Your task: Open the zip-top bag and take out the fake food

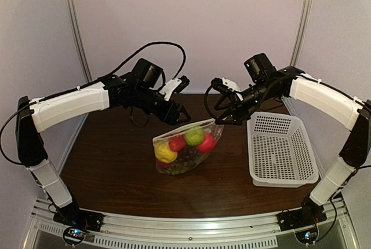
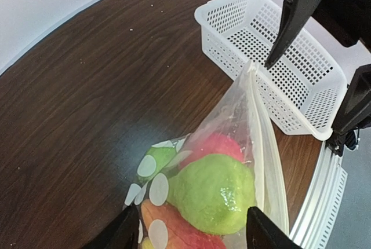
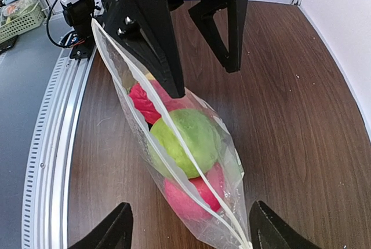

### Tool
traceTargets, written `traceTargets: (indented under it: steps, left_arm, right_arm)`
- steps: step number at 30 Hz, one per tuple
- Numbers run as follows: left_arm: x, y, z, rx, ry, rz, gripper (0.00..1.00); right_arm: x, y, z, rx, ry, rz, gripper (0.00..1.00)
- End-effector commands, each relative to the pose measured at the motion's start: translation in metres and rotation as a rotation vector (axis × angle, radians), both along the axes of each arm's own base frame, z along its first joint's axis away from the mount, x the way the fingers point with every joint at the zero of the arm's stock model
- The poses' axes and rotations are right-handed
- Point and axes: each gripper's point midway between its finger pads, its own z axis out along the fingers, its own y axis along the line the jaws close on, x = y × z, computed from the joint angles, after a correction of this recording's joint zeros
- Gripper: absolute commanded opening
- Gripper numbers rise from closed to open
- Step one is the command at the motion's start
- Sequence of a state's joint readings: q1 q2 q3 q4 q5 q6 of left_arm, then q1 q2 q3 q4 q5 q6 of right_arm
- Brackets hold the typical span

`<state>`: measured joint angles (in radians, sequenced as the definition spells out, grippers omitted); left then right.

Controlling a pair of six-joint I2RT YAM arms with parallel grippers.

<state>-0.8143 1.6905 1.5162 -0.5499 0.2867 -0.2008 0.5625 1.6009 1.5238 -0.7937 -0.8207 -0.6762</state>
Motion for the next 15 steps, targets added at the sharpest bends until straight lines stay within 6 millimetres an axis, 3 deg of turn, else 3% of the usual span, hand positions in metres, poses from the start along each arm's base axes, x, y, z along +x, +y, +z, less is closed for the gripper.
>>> traceTargets:
  steps: [1, 9, 15]
  left_arm:
    - [-0.005, -0.007, 0.020, -0.039, -0.016, -0.056, 0.65]
    - [-0.034, -0.024, 0.003, 0.053, 0.005, -0.160, 0.65]
    - [-0.020, -0.012, -0.022, 0.196, 0.019, -0.059, 0.51]
  right_arm:
    - [0.002, -0.004, 0.003, 0.008, -0.010, -0.034, 0.69]
    - [0.001, -0.005, -0.001, 0.005, 0.000, -0.038, 0.68]
    - [-0.001, -0.005, 0.000, 0.011, 0.000, -0.034, 0.68]
